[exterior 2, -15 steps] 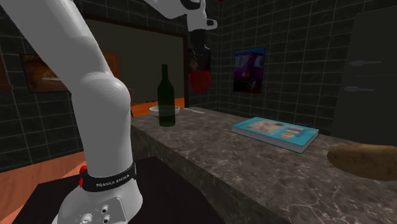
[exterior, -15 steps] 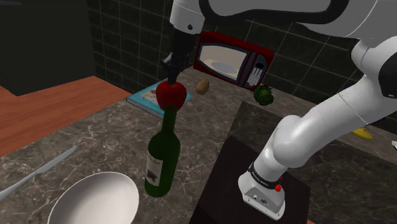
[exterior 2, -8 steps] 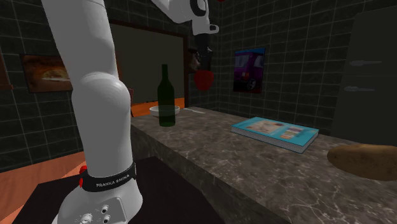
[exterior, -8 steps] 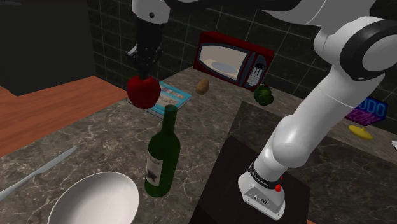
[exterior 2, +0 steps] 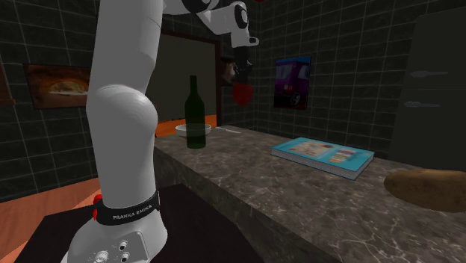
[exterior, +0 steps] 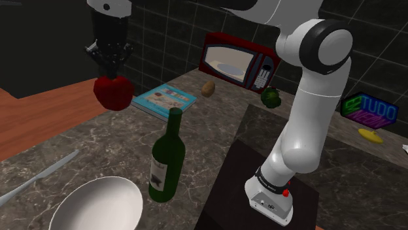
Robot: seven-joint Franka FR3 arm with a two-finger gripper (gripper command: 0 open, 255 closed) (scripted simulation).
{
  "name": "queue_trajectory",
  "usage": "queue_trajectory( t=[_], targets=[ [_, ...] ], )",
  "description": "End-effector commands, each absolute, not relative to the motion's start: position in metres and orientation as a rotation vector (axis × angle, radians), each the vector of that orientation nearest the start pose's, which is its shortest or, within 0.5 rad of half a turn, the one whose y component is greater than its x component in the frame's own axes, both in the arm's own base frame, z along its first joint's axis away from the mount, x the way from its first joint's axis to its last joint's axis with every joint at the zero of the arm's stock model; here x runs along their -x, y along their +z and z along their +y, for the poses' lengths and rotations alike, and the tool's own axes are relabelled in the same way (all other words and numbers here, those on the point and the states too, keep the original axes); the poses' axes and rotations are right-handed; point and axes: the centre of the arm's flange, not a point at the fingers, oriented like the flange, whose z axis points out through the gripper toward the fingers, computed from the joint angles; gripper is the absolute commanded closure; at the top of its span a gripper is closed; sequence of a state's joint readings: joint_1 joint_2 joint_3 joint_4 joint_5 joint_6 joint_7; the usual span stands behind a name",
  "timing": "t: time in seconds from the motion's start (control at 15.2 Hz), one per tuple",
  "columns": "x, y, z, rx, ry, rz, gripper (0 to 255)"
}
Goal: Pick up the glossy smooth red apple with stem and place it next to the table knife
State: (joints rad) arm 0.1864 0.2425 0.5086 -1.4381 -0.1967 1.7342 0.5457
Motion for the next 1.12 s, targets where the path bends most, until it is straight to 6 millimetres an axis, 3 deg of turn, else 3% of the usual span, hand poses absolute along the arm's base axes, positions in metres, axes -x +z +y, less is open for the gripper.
queue_trajectory(
  t=[0.0, 1.06],
  targets=[
    [-0.523, 0.564, 0.367, 3.142, -0.181, -0.244, 255],
    [-0.523, 0.479, 0.367, 3.142, -0.181, -0.244, 255]
  ],
)
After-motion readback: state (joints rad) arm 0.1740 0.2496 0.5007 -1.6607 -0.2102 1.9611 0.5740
